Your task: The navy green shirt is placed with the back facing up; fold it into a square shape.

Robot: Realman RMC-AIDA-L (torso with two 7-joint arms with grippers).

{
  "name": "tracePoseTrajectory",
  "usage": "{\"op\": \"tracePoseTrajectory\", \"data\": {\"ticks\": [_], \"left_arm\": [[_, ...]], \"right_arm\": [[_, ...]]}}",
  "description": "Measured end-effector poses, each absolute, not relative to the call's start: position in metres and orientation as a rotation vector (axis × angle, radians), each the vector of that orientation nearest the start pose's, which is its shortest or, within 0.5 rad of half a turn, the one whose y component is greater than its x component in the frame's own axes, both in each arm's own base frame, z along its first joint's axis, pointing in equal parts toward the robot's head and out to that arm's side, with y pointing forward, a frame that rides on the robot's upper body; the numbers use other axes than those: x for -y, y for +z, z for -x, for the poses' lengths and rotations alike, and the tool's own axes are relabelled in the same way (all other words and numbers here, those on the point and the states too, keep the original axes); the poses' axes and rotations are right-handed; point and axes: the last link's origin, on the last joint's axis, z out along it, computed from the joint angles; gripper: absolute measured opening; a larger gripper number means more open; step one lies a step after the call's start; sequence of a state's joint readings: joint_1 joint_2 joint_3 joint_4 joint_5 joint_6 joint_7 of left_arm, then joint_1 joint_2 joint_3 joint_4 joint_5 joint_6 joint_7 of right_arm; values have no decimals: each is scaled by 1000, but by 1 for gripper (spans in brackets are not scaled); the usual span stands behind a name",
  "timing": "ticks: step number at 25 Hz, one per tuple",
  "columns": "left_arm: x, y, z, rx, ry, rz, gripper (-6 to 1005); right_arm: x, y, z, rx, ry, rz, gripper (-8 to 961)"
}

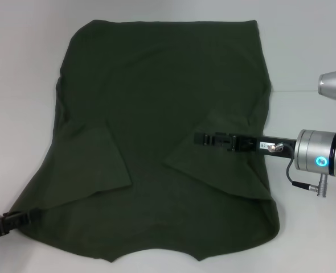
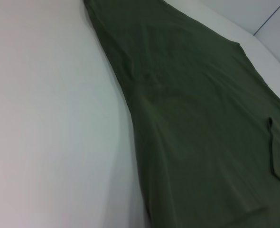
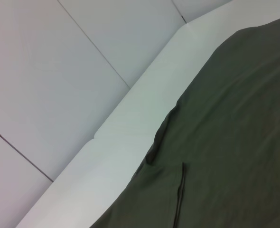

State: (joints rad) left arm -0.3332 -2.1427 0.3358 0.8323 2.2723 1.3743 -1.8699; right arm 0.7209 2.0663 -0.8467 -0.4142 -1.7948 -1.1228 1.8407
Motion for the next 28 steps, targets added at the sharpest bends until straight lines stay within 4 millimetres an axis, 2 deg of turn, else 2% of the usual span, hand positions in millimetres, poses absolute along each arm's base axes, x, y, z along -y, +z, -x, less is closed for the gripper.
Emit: {"op": "tracePoseTrajectory", "data": {"ticks": [15, 18, 28], "left_arm": [[-282, 42, 376, 1477, -524, 2015, 709], [-283, 42, 375, 1474, -521, 2019, 475], [-284, 42, 376, 1472, -514, 2014, 234]], "right_arm": [[-396, -41, -234, -1327, 765, 2381, 899], [-395, -41, -234, -1328, 765, 2381, 899], [-394, -40, -241, -1345, 752, 2352, 899]]}}
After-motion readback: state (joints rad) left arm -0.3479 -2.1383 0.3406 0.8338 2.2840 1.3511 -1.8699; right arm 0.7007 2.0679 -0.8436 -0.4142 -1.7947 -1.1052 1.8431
